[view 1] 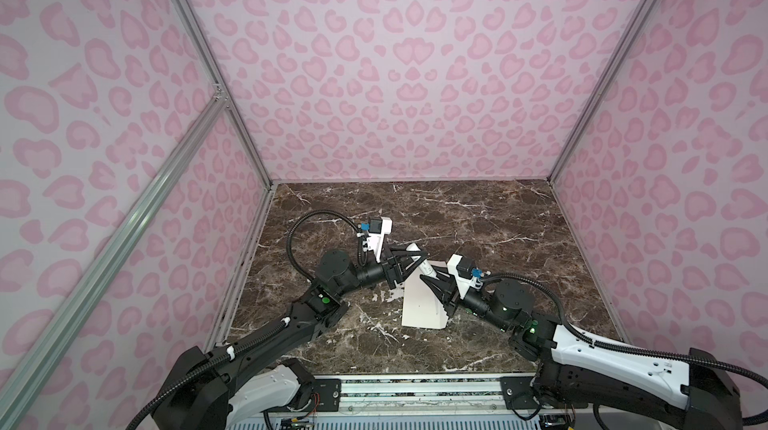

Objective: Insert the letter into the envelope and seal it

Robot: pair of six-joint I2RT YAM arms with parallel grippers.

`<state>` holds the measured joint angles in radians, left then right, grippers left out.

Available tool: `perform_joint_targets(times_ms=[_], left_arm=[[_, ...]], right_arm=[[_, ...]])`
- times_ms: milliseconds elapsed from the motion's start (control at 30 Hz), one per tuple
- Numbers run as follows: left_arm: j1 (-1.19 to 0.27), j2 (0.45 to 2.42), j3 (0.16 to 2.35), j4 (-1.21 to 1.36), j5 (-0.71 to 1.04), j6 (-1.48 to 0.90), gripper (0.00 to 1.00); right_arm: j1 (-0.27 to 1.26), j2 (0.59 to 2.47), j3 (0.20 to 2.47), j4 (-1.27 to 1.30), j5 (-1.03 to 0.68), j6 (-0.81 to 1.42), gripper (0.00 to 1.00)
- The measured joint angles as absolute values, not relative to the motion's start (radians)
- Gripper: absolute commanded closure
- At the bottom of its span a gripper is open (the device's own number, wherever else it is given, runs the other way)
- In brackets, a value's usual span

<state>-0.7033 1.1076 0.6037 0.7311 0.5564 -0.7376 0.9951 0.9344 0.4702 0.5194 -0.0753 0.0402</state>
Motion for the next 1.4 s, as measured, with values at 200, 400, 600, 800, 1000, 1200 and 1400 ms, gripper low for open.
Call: perform_joint_targets(times_ms=[200, 400, 600, 800, 1000, 1200, 1400], left_arm=[[-0.671, 1.117, 0.604, 0.735, 0.557, -0.788, 0.85], [-0.657, 1.169, 0.606, 0.781, 0.559, -0.892, 0.83], [-0.655, 1.228, 0.608, 0.859, 0.574, -0.986, 0.84], [-0.654, 1.249, 0.608, 0.919, 0.589, -1.041, 0.84], [-0.654, 1.259, 0.608, 0.947, 0.596, -1.059, 0.84], [-0.655, 1.275, 0.608, 0.967, 0.604, -1.081, 0.84], [-0.656, 1.28, 0.608, 0.982, 0.611, -1.095, 0.84]], right_arm=[[1.0, 0.892, 0.406, 0.552, -0.075, -0.005, 0.44], [1.019, 0.897, 0.326, 0.66, -0.043, -0.08, 0.35], [1.02, 0.973, 0.29, 0.836, 0.031, -0.136, 0.31], [1.015, 1.048, 0.282, 0.991, 0.083, -0.151, 0.32], [1.009, 1.114, 0.307, 1.079, 0.089, -0.153, 0.38], [1.006, 1.166, 0.35, 1.128, 0.082, -0.155, 0.44], [1.005, 1.209, 0.374, 1.158, 0.077, -0.169, 0.5]])
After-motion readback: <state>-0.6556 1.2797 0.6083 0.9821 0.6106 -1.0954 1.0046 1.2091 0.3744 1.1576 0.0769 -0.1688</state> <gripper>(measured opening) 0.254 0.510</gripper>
